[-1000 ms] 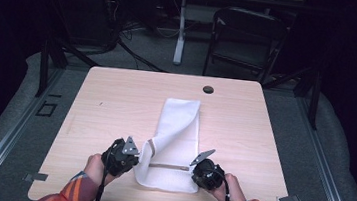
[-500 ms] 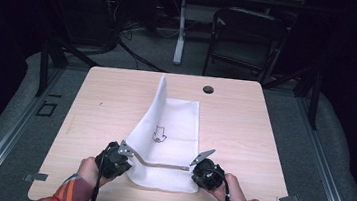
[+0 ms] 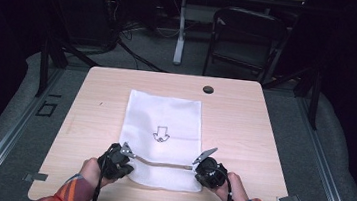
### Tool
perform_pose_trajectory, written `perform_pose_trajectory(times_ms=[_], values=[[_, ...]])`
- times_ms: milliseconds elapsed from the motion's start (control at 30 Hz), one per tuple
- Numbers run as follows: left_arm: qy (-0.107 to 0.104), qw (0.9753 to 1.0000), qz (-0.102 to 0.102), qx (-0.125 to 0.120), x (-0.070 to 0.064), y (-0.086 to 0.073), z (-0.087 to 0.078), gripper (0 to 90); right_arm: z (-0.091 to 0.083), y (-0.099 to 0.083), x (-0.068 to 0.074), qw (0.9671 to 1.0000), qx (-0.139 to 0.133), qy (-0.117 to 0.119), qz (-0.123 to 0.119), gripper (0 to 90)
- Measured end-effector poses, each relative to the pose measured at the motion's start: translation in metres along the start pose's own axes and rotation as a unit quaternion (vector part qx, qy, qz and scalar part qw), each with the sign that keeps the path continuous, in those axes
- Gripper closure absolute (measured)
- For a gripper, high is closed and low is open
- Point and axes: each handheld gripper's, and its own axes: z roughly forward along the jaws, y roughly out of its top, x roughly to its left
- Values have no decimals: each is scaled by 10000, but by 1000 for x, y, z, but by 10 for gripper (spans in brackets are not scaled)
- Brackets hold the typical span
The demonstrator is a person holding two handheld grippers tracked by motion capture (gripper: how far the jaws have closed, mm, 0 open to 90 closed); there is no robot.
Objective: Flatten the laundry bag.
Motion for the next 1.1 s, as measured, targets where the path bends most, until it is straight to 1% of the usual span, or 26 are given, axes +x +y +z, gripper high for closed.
perform_pose_trajectory(times_ms=[33, 67, 133, 167, 200, 233, 267, 300, 333, 367, 433, 467, 500, 533, 567, 633, 667, 700, 733, 767, 800, 833, 933, 1033, 1100], values=[[-23, 10000, -7, -1, 0, 0, 0, 880, -1, 0, -1, 10000, 41, -1, -20, 900], [-48, 10000, -11, 1, 1, 0, -1, 872, 0, 0, -1, 10000, 9, 3, 8, 900], [-73, 10000, -31, -1, 2, -1, -2, 847, -1, 0, -2, 10000, 52, -29, -25, 900], [-87, 9999, -52, -24, 2, -2, -2, 834, -1, -1, -2, 10000, 19, -33, -2, 900], [-118, 9999, -44, -2, 3, -3, -4, 813, -1, -1, -3, 10000, 34, -33, 8, 900], [-165, 9998, -79, -20, 4, -4, -5, 786, -1, -1, -3, 10000, 31, -49, 0, 900], [-217, 9997, -94, -33, 5, -5, -6, 763, -2, -1, -5, 9999, 84, -55, -37, 900], [-273, 9995, -135, -62, 7, -7, -8, 722, -2, -1, -5, 9999, 107, -72, -73, 900], [-382, 9990, -231, -96, 9, -9, -11, 678, -3, -1, -6, 9998, 129, -96, -84, 900], [-402, 9986, -326, -133, 10, -12, -13, 634, -2, -2, -6, 9999, 70, -92, -35, 900], [-254, 9984, -470, -192, 13, -16, -19, 487, -3, -2, -7, 9998, 126, -128, -83, 900], [-257, 9979, -535, -251, 15, -19, -23, 431, -3, -2, -7, 9999, 101, -126, -62, 900], [-209, 9972, -637, -342, 17, -22, -25, 378, -3, -2, -8, 9999, 81, -148, -41, 900], [-139, 9968, -671, -407, 18, -23, -28, 338, -5, -2, -9, 9998, 112, -149, -89, 882], [-128, 9961, -725, -492, 19, -24, -30, 293, -7, -1, -10, 9998, 71, -155, -67, 869], [-47, 9953, -739, -616, 19, -23, -33, 236, -10, -1, -12, 9998, -85, -154, 17, 820], [-95, 9952, -737, -644, 19, -22, -34, 201, -13, 0, -13, 9998, -104, -135, 38, 762], [-36, 9951, -695, -698, 17, -21, -34, 177, -14, 0, -14, 9998, -138, -111, 94, 705], [-6, 9953, -666, -708, 16, -19, -34, 158, -15, 0, -15, 9998, -125, -84, 150, 679], [-14, 9954, -628, -721, 15, -17, -34, 155, -16, 0, -17, 9998, -132, -71, 133, 628], [-33, 9951, -617, -778, 15, -15, -33, 149, -15, 0, -17, 9997, -164, -37, 175, 571], [-12, 9946, -621, -832, 14, -13, -34, 145, -16, 0, -17, 9997, -115, -21, 193, 523], [26, 9943, -524, -929, 12, -6, -33, 141, -17, 0, -19, 9996, -177, 51, 233, 367], [17, 9945, -412, -960, 10, 3, -30, 133, -18, 1, -20, 9994, -267, 47, 226, 253], [-27, 9951, -335, -931, 8, 9, -27, 122, -20, 1, -20, 9994, -254, 35, 235, 207]])
